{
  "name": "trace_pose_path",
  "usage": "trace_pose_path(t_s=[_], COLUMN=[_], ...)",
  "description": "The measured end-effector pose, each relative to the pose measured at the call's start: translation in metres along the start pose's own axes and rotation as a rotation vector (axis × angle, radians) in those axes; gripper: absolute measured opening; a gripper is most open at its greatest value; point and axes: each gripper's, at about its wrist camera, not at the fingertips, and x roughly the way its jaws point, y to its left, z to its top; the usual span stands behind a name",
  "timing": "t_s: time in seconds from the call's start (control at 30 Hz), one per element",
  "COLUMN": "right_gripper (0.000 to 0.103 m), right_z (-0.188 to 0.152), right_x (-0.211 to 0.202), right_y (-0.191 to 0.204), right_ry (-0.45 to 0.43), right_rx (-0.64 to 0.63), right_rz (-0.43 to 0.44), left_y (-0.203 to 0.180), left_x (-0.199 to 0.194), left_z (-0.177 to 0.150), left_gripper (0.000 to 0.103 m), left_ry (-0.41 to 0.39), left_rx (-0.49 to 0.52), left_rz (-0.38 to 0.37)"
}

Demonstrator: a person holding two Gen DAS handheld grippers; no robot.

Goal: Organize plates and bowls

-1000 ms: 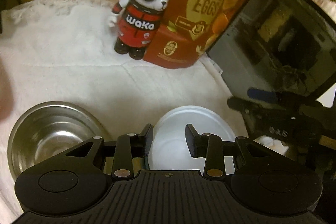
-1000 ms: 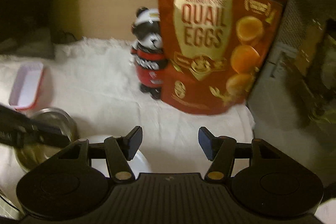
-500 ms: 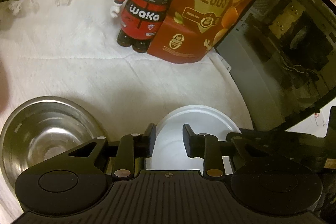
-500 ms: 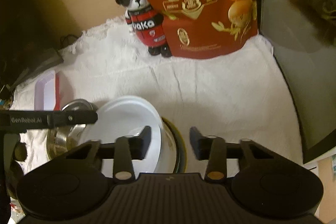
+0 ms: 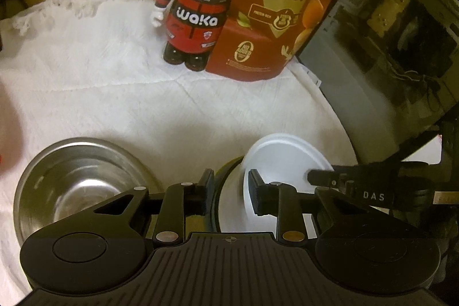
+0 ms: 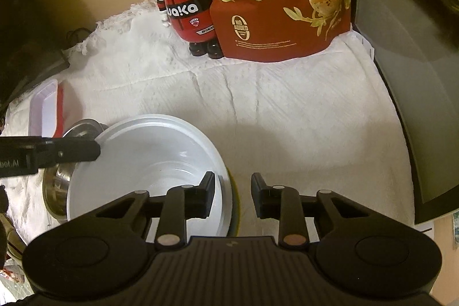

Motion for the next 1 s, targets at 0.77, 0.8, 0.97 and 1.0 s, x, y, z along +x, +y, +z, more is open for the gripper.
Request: trace_pose_path(t_s=[0.77, 0.8, 0.97, 1.0], right_gripper=[0.029, 0.029, 0.029, 0.029], right_z=[-0.008, -0.009, -0.011, -0.012], right_x=[-0.012, -0.012, -0.015, -0.016], right_y=[0.006, 0.006, 0.013, 0.015], right_ry=[-0.028, -0.027, -0.033, -0.034], right_rx=[0.009, 0.011, 0.033, 0.039], right_rz=[-0.009, -0.01, -0.028, -0.03], left_y=[0.02, 0.021, 0.027, 0.03], left_x=[-0.017, -0.017, -0.014, -0.012], left_z=[-0.016, -0.017, -0.017, -0.016], left_gripper=[0.03, 0.03, 0.03, 0.03], left_ry=[0.007, 0.011, 0.032, 0.041], left_rx=[-0.068, -0.07, -0.086, -0.098], left_rz=[-0.042, -0.038, -0.037, -0.04])
